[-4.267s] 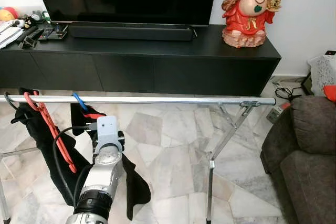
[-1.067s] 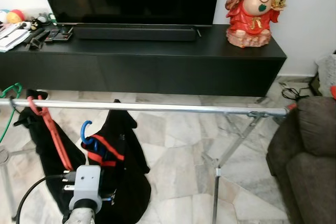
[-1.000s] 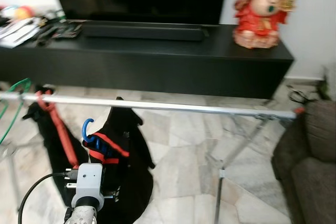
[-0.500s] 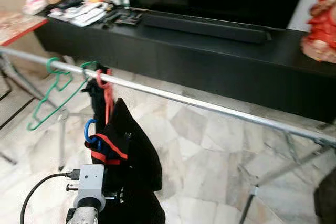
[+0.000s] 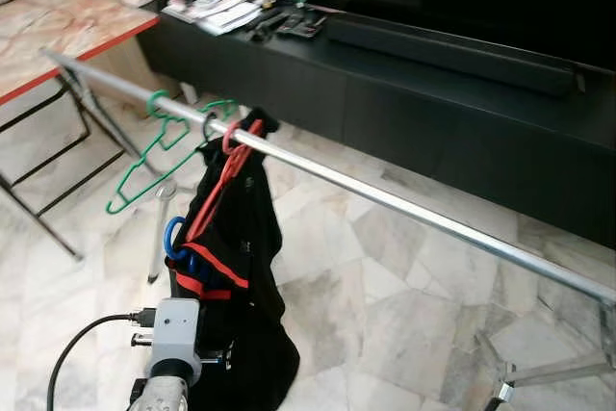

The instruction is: Hang hanger

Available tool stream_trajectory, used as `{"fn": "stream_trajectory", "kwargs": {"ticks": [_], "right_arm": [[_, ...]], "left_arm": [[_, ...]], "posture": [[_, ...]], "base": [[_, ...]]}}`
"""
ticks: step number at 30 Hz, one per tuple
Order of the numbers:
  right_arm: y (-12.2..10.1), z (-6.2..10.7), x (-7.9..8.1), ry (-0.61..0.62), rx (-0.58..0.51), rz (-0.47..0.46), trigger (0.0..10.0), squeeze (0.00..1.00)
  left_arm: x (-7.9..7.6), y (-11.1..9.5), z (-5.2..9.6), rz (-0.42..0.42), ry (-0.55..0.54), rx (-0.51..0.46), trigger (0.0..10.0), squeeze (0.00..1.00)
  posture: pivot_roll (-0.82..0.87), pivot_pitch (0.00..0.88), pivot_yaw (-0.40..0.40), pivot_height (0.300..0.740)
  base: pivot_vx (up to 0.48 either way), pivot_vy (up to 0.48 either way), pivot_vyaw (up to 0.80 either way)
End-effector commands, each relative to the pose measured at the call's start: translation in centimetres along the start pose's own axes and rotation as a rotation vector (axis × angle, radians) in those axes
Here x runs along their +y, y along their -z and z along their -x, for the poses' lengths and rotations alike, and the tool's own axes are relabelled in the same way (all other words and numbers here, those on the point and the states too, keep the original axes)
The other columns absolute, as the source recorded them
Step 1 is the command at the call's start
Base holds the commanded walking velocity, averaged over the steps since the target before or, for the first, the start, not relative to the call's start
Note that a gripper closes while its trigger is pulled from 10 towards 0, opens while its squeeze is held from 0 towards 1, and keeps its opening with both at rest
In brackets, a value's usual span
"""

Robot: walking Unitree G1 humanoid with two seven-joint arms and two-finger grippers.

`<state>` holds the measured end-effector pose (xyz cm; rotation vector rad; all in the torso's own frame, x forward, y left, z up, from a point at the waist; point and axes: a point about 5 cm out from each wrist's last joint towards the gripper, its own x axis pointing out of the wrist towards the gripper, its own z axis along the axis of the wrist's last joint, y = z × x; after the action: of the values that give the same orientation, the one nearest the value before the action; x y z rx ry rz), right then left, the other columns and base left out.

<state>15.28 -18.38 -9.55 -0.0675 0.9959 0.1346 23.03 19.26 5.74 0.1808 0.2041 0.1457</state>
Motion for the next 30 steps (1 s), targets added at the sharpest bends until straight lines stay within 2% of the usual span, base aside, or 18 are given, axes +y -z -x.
{"fn": "stream_trajectory", "kwargs": {"ticks": [1, 7, 10, 14, 20, 24, 30], "right_arm": [[1.6, 0.5, -0.6, 0.011, 0.05, -0.012, 10.0, 0.0], [1.7, 0.6, -1.1, 0.019, 0.049, -0.017, 10.0, 0.0], [1.6, 0.5, -0.9, 0.022, 0.047, -0.043, 10.0, 0.0], [1.0, 0.2, 0.0, 0.012, 0.042, -0.036, 10.0, 0.0], [0.6, 0.0, 0.4, 0.009, 0.048, -0.034, 10.0, 0.0], [0.5, 0.0, 0.2, 0.011, 0.048, -0.034, 10.0, 0.0], [0.7, 0.2, -0.6, 0.02, 0.051, -0.037, 10.0, 0.0]], "left_arm": [[0.1, -0.3, 0.0, -0.004, -0.013, -0.02, 10.0, 0.0], [0.2, -0.3, -0.1, -0.001, -0.014, -0.019, 10.0, 0.0], [0.2, -0.3, -0.1, 0.002, -0.01, -0.016, 10.0, 0.0], [0.1, -0.2, -0.1, 0.008, -0.009, -0.01, 10.0, 0.0], [0.1, -0.1, 0.0, 0.018, -0.008, -0.002, 10.0, 0.0], [0.1, 0.0, 0.0, 0.02, -0.009, 0.006, 10.0, 0.0], [0.2, 0.1, 0.1, 0.028, -0.022, 0.008, 10.0, 0.0]], "posture": [[-0.02, 0.154, 0.007, 0.74], [-0.01, 0.155, 0.007, 0.74], [-0.01, 0.155, 0.008, 0.74], [-0.01, 0.156, 0.009, 0.74], [-0.01, 0.157, 0.009, 0.74], [-0.01, 0.157, 0.009, 0.74], [-0.01, 0.158, 0.008, 0.74]], "base": [[0.0, 0.0, 0.8], [0.0, 0.0, 0.8], [0.0, 0.0, 0.0], [0.0, 0.0, 0.0], [0.0, 0.0, 0.0], [0.0, 0.0, 0.0], [0.0, 0.271, 0.0]]}}
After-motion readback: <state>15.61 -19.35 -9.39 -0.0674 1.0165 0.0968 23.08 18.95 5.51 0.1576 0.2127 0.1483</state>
